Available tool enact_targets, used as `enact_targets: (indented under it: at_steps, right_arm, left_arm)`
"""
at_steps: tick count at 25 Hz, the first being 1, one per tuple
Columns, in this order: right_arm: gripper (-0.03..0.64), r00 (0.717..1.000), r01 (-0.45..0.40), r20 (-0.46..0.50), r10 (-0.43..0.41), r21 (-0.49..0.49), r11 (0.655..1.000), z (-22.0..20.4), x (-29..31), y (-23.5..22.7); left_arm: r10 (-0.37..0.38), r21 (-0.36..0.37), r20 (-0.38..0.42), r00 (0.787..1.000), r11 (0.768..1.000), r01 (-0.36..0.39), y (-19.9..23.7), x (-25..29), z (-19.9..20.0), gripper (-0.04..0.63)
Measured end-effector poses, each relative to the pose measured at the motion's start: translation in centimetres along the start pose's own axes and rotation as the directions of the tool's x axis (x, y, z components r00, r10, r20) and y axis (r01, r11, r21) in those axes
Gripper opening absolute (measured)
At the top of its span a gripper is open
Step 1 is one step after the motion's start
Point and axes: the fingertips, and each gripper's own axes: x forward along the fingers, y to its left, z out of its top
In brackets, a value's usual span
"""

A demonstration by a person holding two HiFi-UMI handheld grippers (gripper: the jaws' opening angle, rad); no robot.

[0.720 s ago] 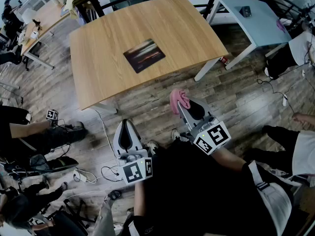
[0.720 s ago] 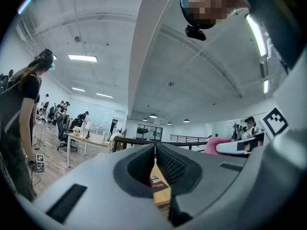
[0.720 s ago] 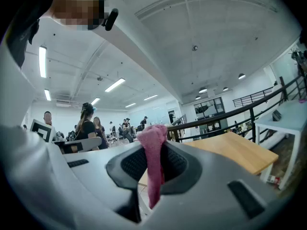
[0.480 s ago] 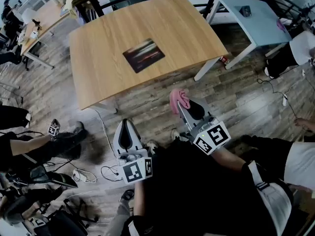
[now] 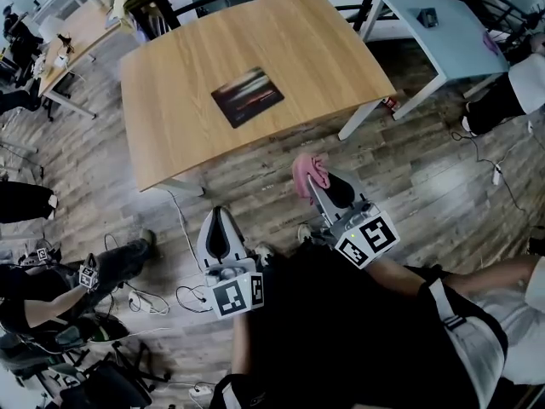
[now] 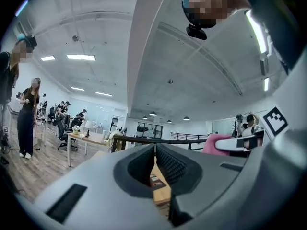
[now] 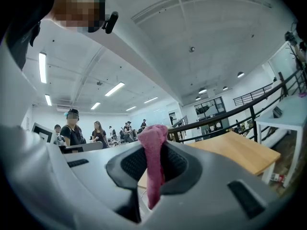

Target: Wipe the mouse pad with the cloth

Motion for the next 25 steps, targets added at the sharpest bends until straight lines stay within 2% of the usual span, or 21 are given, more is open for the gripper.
enact_targets:
  at_steps: [14,21,25]
  right_arm:
    - [0.066,0.998,-0.057,-0.021,0.057,0.003,0.998,-0.2,1.0,-5.7]
    - [0.066,0.999,-0.016,-0.033,0.016,0.005,1.0,-0.9,4.1,-8.5]
    - [0.066,0.999,0.009,-0.041,-0.009,0.005,1.0,-1.2,7.5,-9.6]
  left_arm:
    - [0.06,0.026,-0.011,0.998,0.998,-0.059,-2.4,3.8,-1.1,0.029]
    - [0.054,0.011,-0.041,0.998,0.999,-0.053,-0.5,8.2,-2.9,0.029]
    - [0.016,-0.014,-0.072,0.997,1.0,-0.017,1.4,12.5,-3.6,0.031]
